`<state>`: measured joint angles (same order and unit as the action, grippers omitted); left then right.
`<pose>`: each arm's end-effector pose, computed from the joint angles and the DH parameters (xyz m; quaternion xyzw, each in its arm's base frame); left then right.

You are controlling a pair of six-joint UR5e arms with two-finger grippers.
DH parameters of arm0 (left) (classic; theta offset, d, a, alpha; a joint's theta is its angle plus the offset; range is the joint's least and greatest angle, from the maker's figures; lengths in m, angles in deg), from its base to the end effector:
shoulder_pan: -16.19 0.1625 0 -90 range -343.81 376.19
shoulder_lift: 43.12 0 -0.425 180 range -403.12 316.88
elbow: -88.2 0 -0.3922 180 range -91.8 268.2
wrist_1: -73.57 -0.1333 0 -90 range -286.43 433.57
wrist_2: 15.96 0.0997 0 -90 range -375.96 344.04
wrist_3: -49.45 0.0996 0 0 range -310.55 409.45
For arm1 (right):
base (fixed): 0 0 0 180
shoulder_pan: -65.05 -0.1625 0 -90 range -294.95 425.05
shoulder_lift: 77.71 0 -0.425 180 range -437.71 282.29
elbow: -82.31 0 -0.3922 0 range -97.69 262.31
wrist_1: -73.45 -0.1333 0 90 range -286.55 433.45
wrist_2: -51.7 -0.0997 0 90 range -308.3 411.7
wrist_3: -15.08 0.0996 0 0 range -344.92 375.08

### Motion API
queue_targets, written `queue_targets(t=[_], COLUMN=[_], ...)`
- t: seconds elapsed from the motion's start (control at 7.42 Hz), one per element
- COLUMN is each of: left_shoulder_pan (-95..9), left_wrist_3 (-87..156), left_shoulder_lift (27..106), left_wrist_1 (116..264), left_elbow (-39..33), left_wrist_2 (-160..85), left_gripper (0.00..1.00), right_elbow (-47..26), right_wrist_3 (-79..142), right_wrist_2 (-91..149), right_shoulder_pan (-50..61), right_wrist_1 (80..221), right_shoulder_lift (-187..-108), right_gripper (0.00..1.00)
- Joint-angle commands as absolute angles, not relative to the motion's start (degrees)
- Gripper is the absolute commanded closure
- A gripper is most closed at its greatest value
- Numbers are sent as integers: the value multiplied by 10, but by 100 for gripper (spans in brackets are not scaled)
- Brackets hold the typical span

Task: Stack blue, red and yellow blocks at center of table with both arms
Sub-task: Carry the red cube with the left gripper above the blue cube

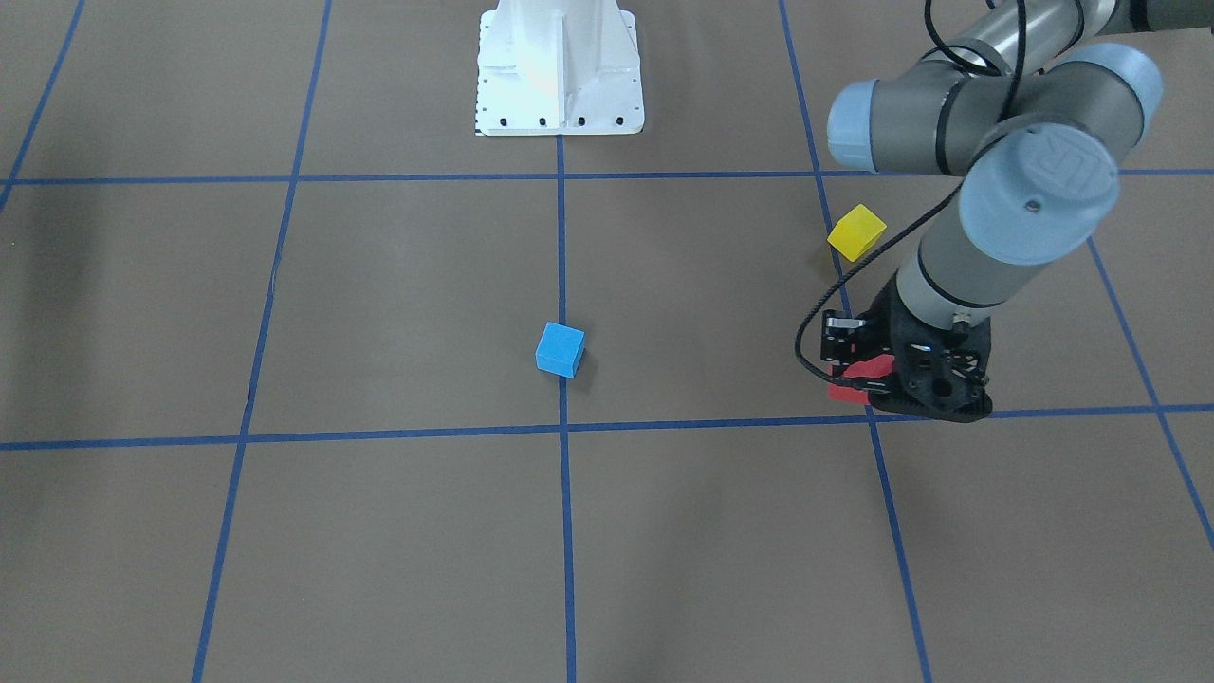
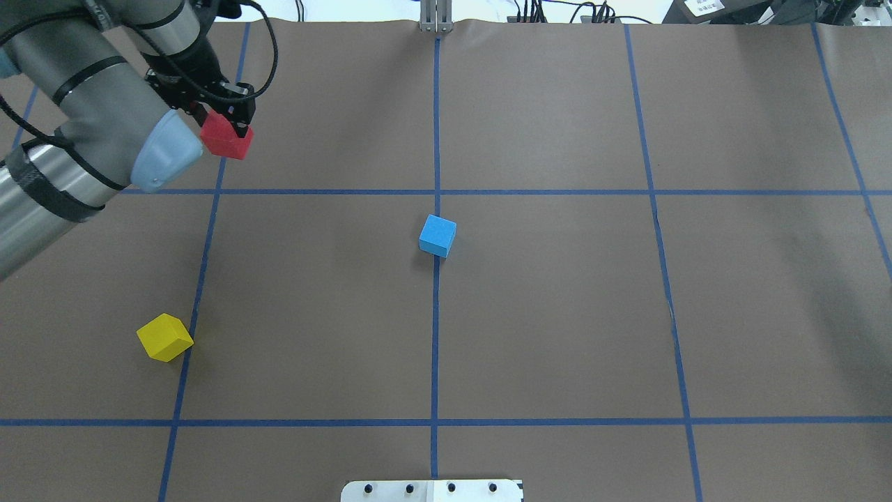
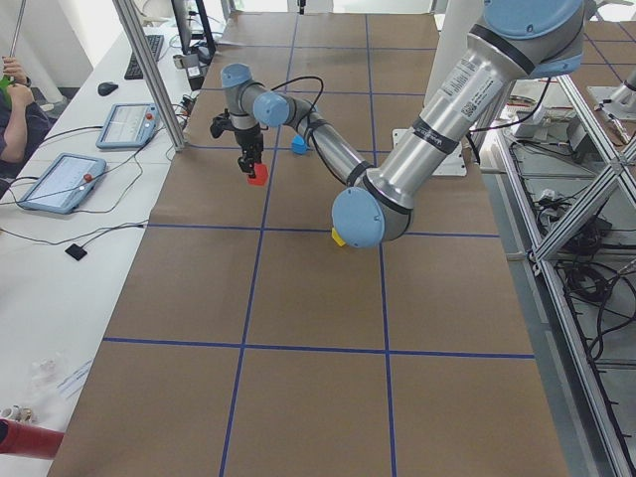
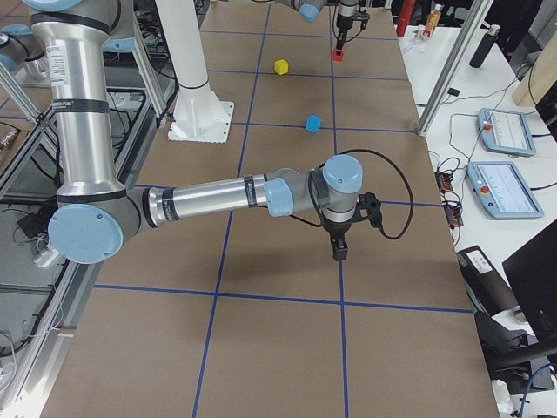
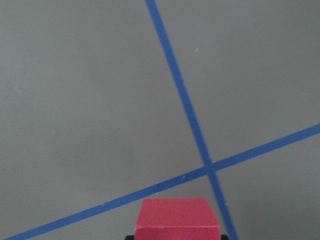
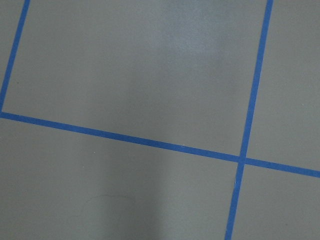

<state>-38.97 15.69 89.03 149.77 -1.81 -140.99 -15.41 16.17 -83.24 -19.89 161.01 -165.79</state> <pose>0.3388 -0.6200 0.2388 0.0286 0.3727 0.0824 0.9238 0.0174 -0.5167 0.5697 0.0767 -0.3847 -0.0720 0.9170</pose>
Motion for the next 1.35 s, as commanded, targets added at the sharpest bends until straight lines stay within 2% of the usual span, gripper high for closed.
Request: queue_targets(t=[0.0, 0.4, 0.67, 1.21], left_shoulder_pan=[-344, -275, -262, -213], left_wrist_3=[40, -83, 39, 49], left_shoulder_lift=[993, 1046, 1047, 1059], left_wrist_1=[1484, 1588, 1600, 1604], left_elbow=[39, 123, 131, 129], left_wrist_2=[-1416, -1405, -1379, -1345], left_gripper=[100, 100, 100, 100], right_elbow=[-152, -152, -152, -152], right_wrist_3=[102, 85, 85, 85], right_wrist_2=[-833, -834, -834, -837], right_shoulder_pan=[-230, -236, -236, -236], right_wrist_1=[1614, 1612, 1612, 1613], right_shoulder_lift=[-1685, -1701, -1700, -1703], right_gripper=[1, 1, 1, 1])
